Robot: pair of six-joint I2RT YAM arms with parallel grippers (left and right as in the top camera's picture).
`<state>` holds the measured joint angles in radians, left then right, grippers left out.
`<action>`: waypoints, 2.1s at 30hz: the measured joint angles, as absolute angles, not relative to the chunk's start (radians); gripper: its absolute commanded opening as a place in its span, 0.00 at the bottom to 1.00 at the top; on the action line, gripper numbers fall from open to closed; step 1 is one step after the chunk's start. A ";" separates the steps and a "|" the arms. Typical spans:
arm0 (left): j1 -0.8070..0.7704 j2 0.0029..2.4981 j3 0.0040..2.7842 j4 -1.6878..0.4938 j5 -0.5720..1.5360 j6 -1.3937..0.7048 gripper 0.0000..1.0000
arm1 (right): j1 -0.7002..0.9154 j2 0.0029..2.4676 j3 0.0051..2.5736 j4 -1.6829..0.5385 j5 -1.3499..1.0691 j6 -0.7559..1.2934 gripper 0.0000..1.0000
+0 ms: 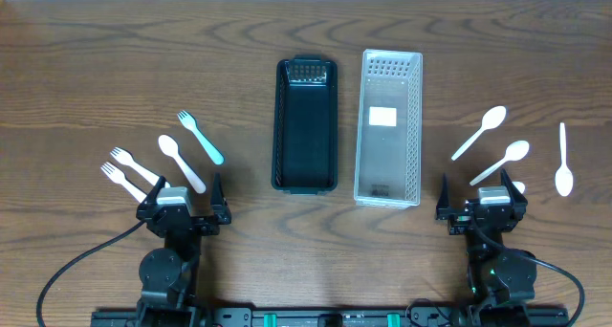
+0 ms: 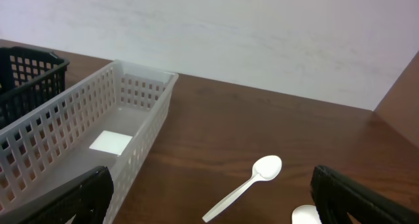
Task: Pack container
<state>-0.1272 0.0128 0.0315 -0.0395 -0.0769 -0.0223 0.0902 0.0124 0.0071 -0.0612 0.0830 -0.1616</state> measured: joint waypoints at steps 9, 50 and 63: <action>-0.127 0.013 0.031 -0.038 -0.078 -0.022 0.98 | 0.090 0.012 0.007 -0.063 0.072 -0.125 0.99; -0.067 1.444 1.336 -0.833 -0.059 -0.154 0.88 | -0.012 1.620 1.290 -0.604 0.034 0.111 0.05; -0.067 1.583 1.336 -0.834 -0.059 -0.134 0.58 | -0.028 1.846 1.290 -0.553 -0.026 0.147 0.05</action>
<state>-0.0669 1.5829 1.3357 -0.8337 -0.0589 -0.1341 -0.0280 1.8462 1.2896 -0.5526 -0.0261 0.1471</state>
